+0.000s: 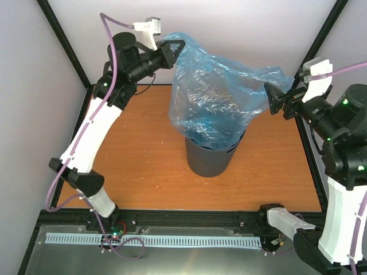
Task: Put the trash bags into the trash bin
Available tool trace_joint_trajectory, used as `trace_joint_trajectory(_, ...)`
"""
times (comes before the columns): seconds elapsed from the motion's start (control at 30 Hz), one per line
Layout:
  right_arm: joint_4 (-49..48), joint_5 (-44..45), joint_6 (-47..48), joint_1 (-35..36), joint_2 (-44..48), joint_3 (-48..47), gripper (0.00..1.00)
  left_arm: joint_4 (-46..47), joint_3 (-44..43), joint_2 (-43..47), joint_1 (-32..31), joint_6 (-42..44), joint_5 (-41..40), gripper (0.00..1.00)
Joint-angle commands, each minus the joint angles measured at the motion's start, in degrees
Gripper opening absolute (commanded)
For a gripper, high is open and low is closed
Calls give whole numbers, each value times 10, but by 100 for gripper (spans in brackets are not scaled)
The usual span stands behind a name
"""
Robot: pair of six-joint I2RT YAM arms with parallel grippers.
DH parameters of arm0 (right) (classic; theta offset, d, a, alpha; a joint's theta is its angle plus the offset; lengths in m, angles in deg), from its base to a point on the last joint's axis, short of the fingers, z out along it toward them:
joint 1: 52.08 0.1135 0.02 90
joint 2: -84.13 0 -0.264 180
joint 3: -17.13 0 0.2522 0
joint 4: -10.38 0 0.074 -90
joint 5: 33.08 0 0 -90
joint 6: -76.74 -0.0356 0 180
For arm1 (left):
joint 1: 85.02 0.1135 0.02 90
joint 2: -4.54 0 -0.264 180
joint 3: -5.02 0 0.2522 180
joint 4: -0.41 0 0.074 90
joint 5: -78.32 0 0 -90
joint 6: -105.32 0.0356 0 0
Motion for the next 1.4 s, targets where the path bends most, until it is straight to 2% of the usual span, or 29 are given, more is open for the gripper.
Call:
trace_joint_trajectory(0.0,27,71,24,-3,6,59,100,-63,52,60,3,49,-71,1)
trace_joint_trajectory(0.17,49,103,35,-3,-3,53,100,-45,156,119,6,66,-87,1)
trace_joint_trajectory(0.27,59,119,37,-3,-2,79,100,-21,175,130,6,62,-82,1)
trace_joint_trajectory(0.37,58,116,44,-3,19,127,98,-8,166,123,6,54,-72,1)
trace_joint_trajectory(0.47,71,40,61,-3,42,135,99,-5,150,104,6,54,-69,1)
trace_joint_trajectory(0.57,118,-47,74,-3,41,76,100,-16,120,74,8,55,-65,1)
trace_joint_trajectory(0.67,151,-84,71,-2,40,17,100,-16,95,49,10,53,-53,1)
trace_joint_trajectory(0.73,159,-59,68,-3,41,2,100,-22,63,29,11,56,-53,1)
trace_joint_trajectory(0.83,151,15,75,-3,53,52,99,-36,11,-5,22,57,-56,1)
trace_joint_trajectory(0.93,165,13,86,-3,65,118,90,-49,-36,-37,36,47,-41,1)
trace_joint_trajectory(1.03,157,-48,121,-3,100,195,75,-51,-47,-51,37,46,-32,1)
trace_joint_trajectory(1.13,155,-100,162,-3,120,247,65,-37,-36,-51,37,38,-29,1)
trace_joint_trajectory(1.23,159,-124,206,-3,114,283,59,-27,-33,-56,37,25,-23,1)
trace_joint_trajectory(1.37,122,-166,220,-3,103,329,56,-12,-21,-54,37,-3,16,1)
